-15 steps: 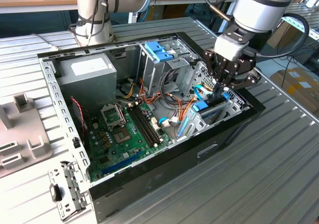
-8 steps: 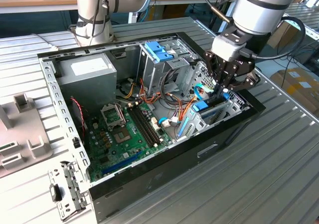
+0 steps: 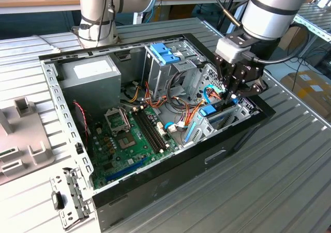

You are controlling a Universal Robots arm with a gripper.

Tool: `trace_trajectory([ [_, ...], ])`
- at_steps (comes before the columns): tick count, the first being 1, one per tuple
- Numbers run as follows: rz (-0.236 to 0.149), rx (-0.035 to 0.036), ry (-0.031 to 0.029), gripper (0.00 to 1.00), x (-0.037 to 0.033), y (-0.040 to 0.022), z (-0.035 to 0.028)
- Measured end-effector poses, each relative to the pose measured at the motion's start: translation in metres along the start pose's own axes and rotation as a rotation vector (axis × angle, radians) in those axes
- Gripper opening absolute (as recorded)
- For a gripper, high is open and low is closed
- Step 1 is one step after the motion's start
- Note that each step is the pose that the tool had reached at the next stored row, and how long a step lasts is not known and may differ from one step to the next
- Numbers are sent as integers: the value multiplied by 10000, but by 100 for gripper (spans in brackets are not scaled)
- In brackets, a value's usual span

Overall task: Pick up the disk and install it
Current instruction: 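Insert the first disk wire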

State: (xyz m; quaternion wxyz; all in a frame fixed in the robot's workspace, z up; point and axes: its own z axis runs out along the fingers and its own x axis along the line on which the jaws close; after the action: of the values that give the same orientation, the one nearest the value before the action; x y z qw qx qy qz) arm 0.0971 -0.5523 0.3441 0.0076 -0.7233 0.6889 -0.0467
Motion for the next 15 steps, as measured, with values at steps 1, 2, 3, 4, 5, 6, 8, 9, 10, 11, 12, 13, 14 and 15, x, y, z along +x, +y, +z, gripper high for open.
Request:
trace_trajectory([
  [1,40,-3,2,17,0,-2,3],
  [2,94,-6,7,17,0,-4,6],
  [3,131,-8,11,17,0,-5,8],
  [4,194,-12,16,17,0,-7,11],
  [5,254,-15,19,17,0,-8,15],
  [6,289,-16,21,17,-1,-9,18],
  [8,389,-23,30,17,-1,-9,23],
  [9,426,-25,33,17,-1,-9,24],
  [10,436,-25,34,17,-1,-9,25],
  [11,436,-25,33,17,-1,-9,26],
  [12,437,-26,32,17,-1,-9,26],
  [13,437,-25,32,17,-1,-9,26],
  [14,437,-26,32,17,-1,-9,26],
  [15,438,-25,31,17,-1,-9,26],
])
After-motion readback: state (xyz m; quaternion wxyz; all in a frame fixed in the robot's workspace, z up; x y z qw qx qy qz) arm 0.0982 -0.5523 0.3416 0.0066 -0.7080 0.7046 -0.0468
